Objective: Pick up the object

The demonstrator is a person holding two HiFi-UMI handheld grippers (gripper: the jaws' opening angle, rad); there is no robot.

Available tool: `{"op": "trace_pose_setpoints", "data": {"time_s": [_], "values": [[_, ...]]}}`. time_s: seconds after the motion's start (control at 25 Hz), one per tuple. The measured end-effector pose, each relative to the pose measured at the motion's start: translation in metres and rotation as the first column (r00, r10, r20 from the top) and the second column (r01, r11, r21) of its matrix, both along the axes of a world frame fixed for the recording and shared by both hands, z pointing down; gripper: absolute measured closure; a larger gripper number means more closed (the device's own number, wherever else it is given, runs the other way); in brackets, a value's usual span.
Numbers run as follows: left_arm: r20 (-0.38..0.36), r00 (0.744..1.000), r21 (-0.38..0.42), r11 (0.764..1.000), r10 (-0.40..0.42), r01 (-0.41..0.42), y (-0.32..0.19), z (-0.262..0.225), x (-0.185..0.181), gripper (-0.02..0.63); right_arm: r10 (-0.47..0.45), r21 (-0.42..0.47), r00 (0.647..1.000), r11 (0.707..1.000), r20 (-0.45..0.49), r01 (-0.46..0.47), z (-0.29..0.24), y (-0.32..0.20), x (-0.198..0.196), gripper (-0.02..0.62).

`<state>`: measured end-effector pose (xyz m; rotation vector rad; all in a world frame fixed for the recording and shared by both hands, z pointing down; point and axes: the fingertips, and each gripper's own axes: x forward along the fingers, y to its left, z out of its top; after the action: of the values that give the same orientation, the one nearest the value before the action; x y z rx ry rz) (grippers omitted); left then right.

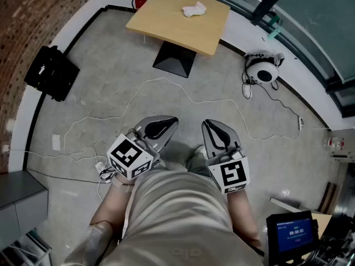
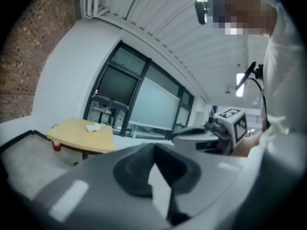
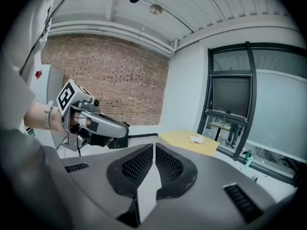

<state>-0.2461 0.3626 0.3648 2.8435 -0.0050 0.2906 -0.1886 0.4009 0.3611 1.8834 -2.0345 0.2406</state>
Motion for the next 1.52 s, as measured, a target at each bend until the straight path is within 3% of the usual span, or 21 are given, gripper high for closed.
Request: {"op": "trace_pose_setpoints", "data": {"time_s": [0.16, 0.36, 0.64, 0.84, 1.04, 1.24, 1.36, 1.52], "values": [[0.023, 1.0, 0.004, 1.0, -0.01, 0.01, -0.002, 0.011, 0.016, 0.606, -0.028, 0.0, 1.0, 1.0, 0.004, 0.028, 0.012, -0.007, 0.015, 0.583], [0.082, 0.994, 0.011, 0.998, -0.066, 0.066, -0.058, 0.038, 0.081, 0.606, -0.093, -0.008, 0.995, 0.996, 0.031, 0.094, 0.04, -0.069, 0.083, 0.583], [0.114, 0.972, 0.043, 0.978, -0.206, 0.202, -0.13, 0.044, 0.184, 0.604, -0.145, 0.01, 0.985, 0.989, 0.096, 0.145, 0.052, -0.123, 0.216, 0.583], [0.137, 0.96, 0.006, 0.97, -0.242, 0.244, -0.159, 0.049, 0.256, 0.604, -0.124, -0.009, 0.987, 0.992, 0.102, 0.126, 0.061, -0.158, 0.302, 0.583], [0.187, 0.95, 0.004, 0.968, -0.248, 0.252, -0.184, 0.072, 0.291, 0.604, -0.155, -0.035, 0.979, 0.986, 0.133, 0.161, 0.086, -0.191, 0.334, 0.583], [0.196, 0.943, -0.054, 0.957, -0.269, 0.285, -0.253, 0.102, 0.308, 0.604, -0.194, -0.102, 0.973, 0.973, 0.127, 0.207, 0.114, -0.259, 0.349, 0.583], [0.173, 0.939, -0.083, 0.946, -0.296, 0.313, -0.315, 0.114, 0.325, 0.604, -0.22, -0.139, 0.971, 0.963, 0.09, 0.231, 0.123, -0.322, 0.367, 0.583], [0.16, 0.945, -0.145, 0.94, -0.287, 0.31, -0.371, 0.116, 0.363, 0.604, -0.288, -0.201, 0.957, 0.94, -0.03, 0.277, 0.101, -0.39, 0.394, 0.581]]}}
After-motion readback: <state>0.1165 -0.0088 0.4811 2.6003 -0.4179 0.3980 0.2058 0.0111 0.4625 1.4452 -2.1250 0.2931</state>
